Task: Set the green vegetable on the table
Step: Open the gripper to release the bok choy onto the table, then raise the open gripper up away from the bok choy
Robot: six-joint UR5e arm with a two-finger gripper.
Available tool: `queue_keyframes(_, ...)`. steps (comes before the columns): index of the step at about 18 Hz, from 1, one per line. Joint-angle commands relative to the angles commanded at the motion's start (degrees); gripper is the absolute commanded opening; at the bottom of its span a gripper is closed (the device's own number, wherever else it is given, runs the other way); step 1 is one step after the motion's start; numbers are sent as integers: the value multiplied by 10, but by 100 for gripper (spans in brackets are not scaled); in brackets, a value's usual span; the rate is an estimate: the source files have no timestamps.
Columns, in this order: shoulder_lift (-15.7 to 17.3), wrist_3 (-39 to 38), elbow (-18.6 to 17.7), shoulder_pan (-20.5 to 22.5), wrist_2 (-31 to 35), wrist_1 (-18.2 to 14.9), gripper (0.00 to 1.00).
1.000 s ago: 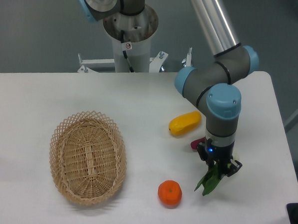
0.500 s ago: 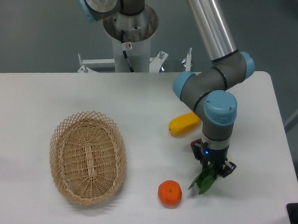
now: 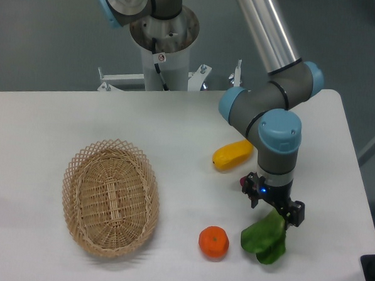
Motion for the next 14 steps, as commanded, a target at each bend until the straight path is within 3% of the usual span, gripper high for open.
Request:
queue_keyframes(4, 15, 5, 11, 3, 1, -21, 99)
queue_keyframes(10, 44, 47, 52, 18, 3, -182, 99)
queue_keyframes(14, 71, 111, 53, 47, 3, -226, 99)
